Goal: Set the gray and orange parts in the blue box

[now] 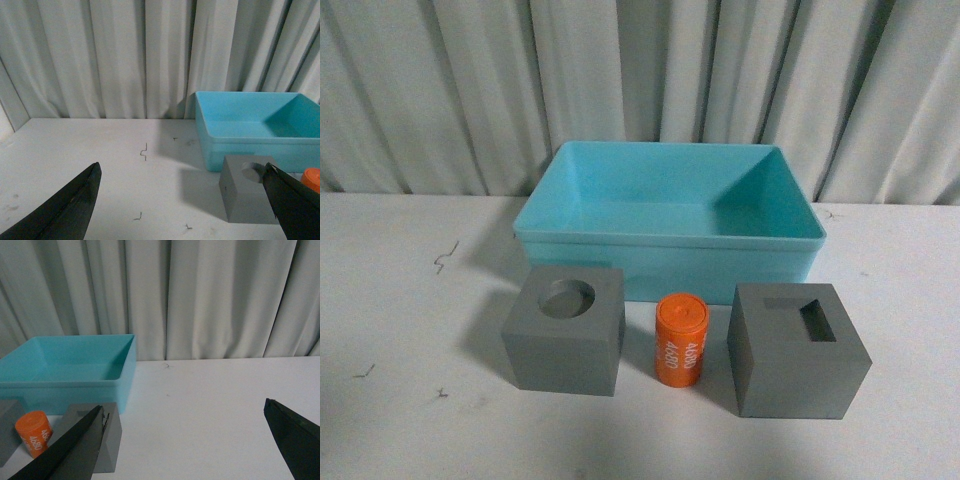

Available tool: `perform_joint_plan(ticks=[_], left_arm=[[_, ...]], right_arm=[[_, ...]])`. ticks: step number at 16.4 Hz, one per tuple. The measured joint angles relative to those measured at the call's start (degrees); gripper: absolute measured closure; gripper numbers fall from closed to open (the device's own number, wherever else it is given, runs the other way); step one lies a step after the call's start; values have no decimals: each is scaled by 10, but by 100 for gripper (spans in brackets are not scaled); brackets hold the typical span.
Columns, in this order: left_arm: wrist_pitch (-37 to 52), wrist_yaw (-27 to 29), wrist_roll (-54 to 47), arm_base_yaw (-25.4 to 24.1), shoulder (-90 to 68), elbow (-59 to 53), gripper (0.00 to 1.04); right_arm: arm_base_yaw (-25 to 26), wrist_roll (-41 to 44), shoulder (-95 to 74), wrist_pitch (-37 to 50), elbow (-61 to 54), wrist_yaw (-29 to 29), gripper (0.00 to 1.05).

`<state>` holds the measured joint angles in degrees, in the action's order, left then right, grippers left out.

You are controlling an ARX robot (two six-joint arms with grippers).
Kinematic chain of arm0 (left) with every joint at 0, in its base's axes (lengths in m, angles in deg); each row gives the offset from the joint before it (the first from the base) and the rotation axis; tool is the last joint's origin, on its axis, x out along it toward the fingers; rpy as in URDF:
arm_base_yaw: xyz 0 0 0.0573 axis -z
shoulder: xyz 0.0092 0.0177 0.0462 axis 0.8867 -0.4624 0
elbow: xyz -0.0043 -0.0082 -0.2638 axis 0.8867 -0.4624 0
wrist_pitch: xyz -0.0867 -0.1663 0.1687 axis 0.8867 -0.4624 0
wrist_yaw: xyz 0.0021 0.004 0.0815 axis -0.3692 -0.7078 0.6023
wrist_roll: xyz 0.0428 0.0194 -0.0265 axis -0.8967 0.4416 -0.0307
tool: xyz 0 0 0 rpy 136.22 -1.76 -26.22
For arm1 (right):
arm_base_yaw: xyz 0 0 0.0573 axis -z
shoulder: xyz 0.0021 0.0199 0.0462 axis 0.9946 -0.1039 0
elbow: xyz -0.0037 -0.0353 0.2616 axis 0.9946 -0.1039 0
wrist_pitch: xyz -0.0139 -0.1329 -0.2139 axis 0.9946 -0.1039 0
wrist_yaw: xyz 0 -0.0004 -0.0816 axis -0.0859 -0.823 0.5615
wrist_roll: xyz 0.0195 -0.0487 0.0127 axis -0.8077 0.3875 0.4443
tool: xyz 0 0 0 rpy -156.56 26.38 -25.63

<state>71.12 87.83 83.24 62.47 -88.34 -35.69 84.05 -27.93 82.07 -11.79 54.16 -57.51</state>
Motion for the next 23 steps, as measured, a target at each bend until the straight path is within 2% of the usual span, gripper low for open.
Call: perform_joint_plan(ticks=[23], left_arm=[[0, 0, 0, 0, 0, 0, 7]], right_arm=[[0, 0, 0, 0, 0, 0, 6]])
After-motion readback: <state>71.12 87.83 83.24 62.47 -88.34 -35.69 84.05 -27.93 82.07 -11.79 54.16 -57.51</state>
